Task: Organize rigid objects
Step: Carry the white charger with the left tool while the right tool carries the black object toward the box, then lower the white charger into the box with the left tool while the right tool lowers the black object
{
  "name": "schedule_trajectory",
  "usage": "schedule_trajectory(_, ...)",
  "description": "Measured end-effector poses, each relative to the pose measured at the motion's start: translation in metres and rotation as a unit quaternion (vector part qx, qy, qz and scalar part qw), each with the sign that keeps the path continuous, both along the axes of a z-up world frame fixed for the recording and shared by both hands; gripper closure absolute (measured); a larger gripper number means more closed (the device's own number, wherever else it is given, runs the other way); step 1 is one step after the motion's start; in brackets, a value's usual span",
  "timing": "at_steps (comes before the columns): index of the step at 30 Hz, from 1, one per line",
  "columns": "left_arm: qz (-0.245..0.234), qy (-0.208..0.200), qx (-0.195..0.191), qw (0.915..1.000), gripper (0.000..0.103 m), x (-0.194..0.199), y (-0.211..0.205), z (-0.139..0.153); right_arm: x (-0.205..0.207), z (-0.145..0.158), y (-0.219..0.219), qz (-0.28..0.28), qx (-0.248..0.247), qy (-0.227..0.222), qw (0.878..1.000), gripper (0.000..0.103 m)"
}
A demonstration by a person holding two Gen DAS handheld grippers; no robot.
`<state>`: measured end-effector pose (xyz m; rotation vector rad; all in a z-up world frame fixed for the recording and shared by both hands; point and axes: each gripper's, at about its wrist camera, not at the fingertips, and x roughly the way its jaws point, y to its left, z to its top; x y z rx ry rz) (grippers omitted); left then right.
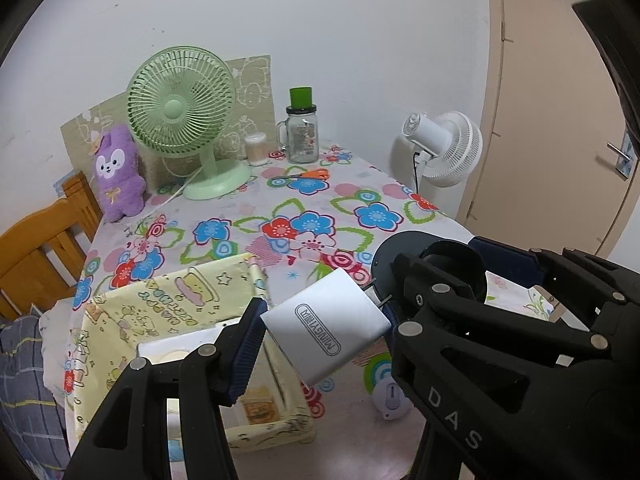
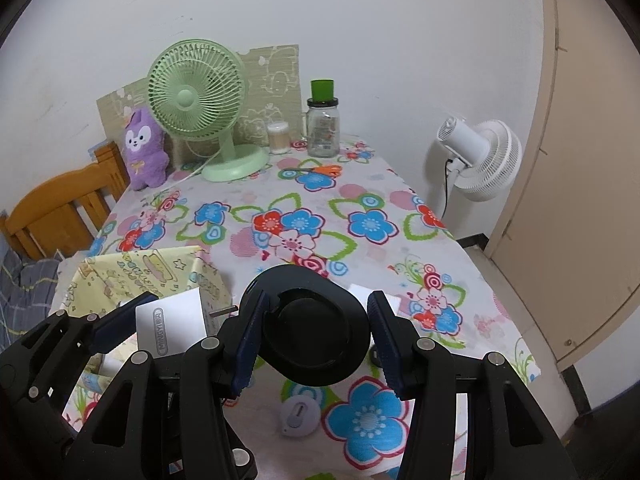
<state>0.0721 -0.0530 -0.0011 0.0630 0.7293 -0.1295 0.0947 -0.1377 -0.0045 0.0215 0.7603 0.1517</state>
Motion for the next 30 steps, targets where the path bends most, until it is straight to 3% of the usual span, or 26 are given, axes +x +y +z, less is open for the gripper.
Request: schedule_trajectory(30,0.037,0.010,-0.004,0.9992,0.042,-0.001,0.074,-0.012,0.011,-0.005,0.079,0.049,-0.014,0.016,0.999,0.049)
